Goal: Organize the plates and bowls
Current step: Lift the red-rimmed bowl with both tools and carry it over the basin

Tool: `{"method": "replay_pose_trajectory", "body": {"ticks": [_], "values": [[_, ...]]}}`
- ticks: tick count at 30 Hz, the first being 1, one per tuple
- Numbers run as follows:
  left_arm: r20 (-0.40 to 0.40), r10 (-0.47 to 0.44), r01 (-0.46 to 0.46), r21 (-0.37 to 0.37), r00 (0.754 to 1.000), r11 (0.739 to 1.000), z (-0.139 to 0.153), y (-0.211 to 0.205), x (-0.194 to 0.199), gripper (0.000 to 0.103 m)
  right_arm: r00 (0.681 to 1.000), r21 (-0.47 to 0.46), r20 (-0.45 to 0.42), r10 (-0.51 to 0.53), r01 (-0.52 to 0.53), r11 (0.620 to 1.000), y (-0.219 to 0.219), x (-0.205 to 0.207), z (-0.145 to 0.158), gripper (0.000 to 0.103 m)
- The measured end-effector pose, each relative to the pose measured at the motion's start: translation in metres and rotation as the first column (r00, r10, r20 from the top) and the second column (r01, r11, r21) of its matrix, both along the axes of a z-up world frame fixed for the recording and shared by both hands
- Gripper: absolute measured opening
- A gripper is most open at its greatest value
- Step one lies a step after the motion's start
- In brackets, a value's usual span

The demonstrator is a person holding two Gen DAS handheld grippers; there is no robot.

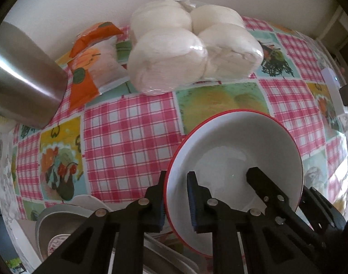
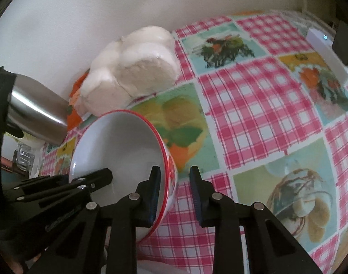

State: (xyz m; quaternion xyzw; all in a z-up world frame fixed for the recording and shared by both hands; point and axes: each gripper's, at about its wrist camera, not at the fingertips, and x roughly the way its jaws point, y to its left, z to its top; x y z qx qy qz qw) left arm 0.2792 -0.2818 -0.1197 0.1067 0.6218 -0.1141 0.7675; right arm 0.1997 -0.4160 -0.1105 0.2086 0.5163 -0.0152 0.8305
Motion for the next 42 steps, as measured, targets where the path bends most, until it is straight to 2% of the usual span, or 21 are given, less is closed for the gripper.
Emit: {"method": "replay_pose_trajectory", "body": {"ticks": [7, 11, 18, 25, 36, 42], "values": [[0.027, -0.007, 0.007, -0.027, 1.000, 1.000, 0.009, 0.000, -0.002, 0.019, 1.000, 0.008, 0.015, 0.021, -0.021, 1.000, -0.001, -0.002, 0.006, 0.026], [0.073, -0.011, 0.014, -0.050, 0.997, 0.999, 0.025, 0.006, -0.005, 0.019, 1.000, 0.034, 0.014, 0.017, -0.018, 0.999, -0.002, -0.001, 0.005, 0.026], [0.155, -0.014, 0.025, -0.069, 0.988, 0.997, 0.060, 0.011, -0.014, 0.019, 0.998, 0.007, 0.064, 0.020, -0.020, 1.000, 0.006, -0.009, 0.030, 0.026], [0.213, 0.006, 0.013, -0.090, 0.977, 0.996, 0.081, 0.018, -0.021, 0.019, 0.994, 0.004, 0.102, 0.037, -0.038, 0.999, 0.012, -0.017, 0.050, 0.026], [0.234, 0.094, -0.058, -0.157, 0.968, 0.986, 0.112, 0.052, -0.047, 0.019, 0.985, -0.012, 0.139, 0.101, -0.100, 0.995, 0.032, -0.034, 0.075, 0.026], [0.207, 0.165, -0.119, -0.220, 0.964, 0.968, 0.117, 0.077, -0.063, 0.019, 0.982, -0.055, 0.115, 0.153, -0.147, 0.988, 0.052, -0.046, 0.085, 0.026]]}}
